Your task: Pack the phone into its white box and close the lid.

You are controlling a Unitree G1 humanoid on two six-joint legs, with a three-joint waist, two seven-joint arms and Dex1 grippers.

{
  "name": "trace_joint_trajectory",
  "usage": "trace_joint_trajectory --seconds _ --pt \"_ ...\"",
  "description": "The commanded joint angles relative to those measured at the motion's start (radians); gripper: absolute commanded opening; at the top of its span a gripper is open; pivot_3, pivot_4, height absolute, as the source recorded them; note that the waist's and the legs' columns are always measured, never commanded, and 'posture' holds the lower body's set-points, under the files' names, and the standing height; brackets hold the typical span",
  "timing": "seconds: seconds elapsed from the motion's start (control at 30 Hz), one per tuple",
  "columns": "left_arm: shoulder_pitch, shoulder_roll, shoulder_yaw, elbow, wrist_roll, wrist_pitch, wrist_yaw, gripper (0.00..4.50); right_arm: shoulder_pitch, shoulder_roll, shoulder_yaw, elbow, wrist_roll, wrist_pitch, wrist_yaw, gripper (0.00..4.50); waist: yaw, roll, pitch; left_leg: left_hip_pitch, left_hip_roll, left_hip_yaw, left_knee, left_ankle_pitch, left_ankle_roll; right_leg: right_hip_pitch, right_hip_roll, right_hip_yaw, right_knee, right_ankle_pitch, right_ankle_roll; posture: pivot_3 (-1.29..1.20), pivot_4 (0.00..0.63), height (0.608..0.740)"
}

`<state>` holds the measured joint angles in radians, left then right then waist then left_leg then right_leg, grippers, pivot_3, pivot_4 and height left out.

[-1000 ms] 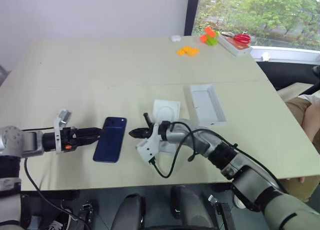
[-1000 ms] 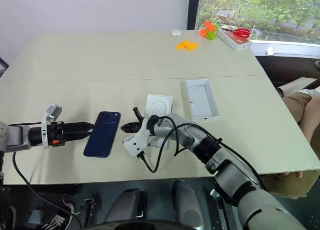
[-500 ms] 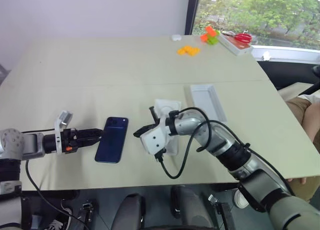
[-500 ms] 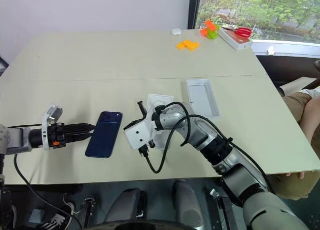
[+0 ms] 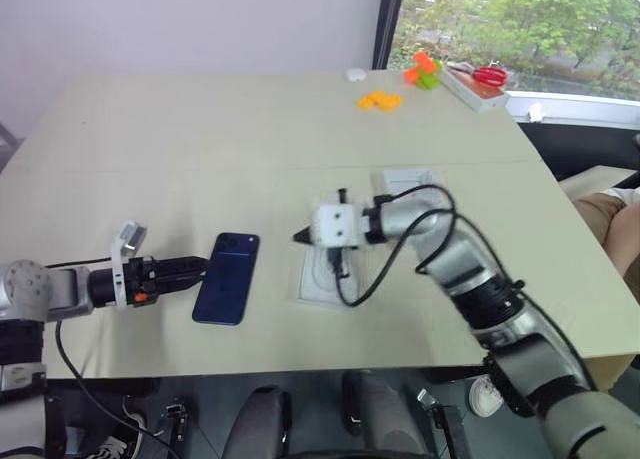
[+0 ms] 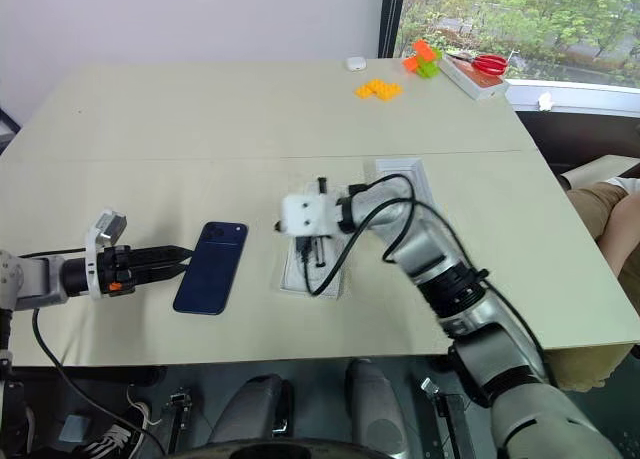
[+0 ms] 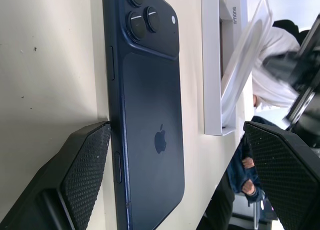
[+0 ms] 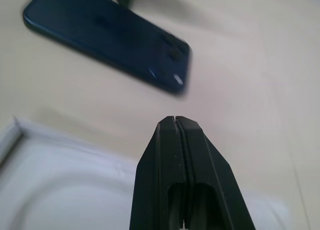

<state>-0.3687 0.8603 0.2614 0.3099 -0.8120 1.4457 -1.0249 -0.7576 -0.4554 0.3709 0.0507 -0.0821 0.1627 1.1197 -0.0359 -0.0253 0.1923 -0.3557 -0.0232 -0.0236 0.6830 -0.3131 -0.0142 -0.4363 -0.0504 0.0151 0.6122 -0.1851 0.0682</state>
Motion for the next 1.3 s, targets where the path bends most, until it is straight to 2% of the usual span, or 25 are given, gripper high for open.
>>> trace_joint_trajectory --seconds 0.03,0.2,0.5,0.7,0.9,1.1,1.3 --pt "0.021 -0.011 -0.024 -0.006 0.005 -0.001 0.004 4.50 -0.052 -0.055 -0.068 0.066 0.029 -0.033 0.013 0.02 0.000 0.000 0.000 0.000 0.000 0.000 0.000 0.000 0.000 0.000 0.000 0.000 0.000 0.000 0.000 0.00 0.150 0.740" --pt "0.016 -0.010 -0.027 0.004 0.006 -0.018 -0.001 4.50 -0.067 -0.092 -0.012 0.227 -0.094 -0.220 -0.064 0.02 -0.001 0.000 0.000 0.000 0.000 0.000 -0.001 0.000 0.000 0.000 0.000 0.000 0.000 0.000 0.000 0.00 0.150 0.740" --pt "0.022 -0.009 -0.008 -0.006 -0.003 -0.016 0.004 4.50 -0.074 -0.045 0.068 0.378 -0.230 -0.412 -0.183 0.02 -0.002 0.001 0.001 0.000 0.000 0.001 -0.001 0.000 0.000 0.000 0.000 0.000 0.000 0.000 0.000 0.00 0.150 0.740" --pt "0.034 -0.005 0.002 -0.013 -0.003 -0.016 0.010 4.50 -0.091 -0.039 0.042 0.353 -0.201 -0.405 -0.167 0.02 -0.005 0.001 0.001 0.000 0.000 0.001 -0.001 0.000 0.000 -0.001 0.000 0.000 0.000 0.000 0.000 0.00 0.150 0.740" --pt "0.029 -0.017 0.014 -0.020 -0.012 -0.004 0.022 4.50 -0.014 -0.072 0.093 0.314 -0.270 -0.441 -0.165 0.02 -0.003 0.001 0.001 -0.001 0.000 0.000 -0.001 0.000 0.000 -0.001 0.000 0.000 0.000 0.000 0.000 0.00 0.150 0.740" --pt "0.026 -0.023 0.037 -0.038 -0.033 0.020 0.036 4.50 0.103 -0.112 0.124 0.097 -0.254 -0.392 -0.052 0.02 -0.002 0.001 0.001 -0.001 0.000 0.000 -0.001 0.000 0.000 0.000 0.001 0.000 0.000 0.000 0.001 0.00 0.150 0.740" --pt "0.021 -0.027 0.047 -0.043 -0.043 0.029 0.050 4.50 0.137 -0.107 0.113 -0.031 -0.213 -0.298 0.016 0.02 -0.004 0.001 0.001 0.000 0.000 0.000 -0.001 0.000 0.000 0.000 0.001 0.000 0.000 -0.002 0.002 0.00 0.150 0.740"
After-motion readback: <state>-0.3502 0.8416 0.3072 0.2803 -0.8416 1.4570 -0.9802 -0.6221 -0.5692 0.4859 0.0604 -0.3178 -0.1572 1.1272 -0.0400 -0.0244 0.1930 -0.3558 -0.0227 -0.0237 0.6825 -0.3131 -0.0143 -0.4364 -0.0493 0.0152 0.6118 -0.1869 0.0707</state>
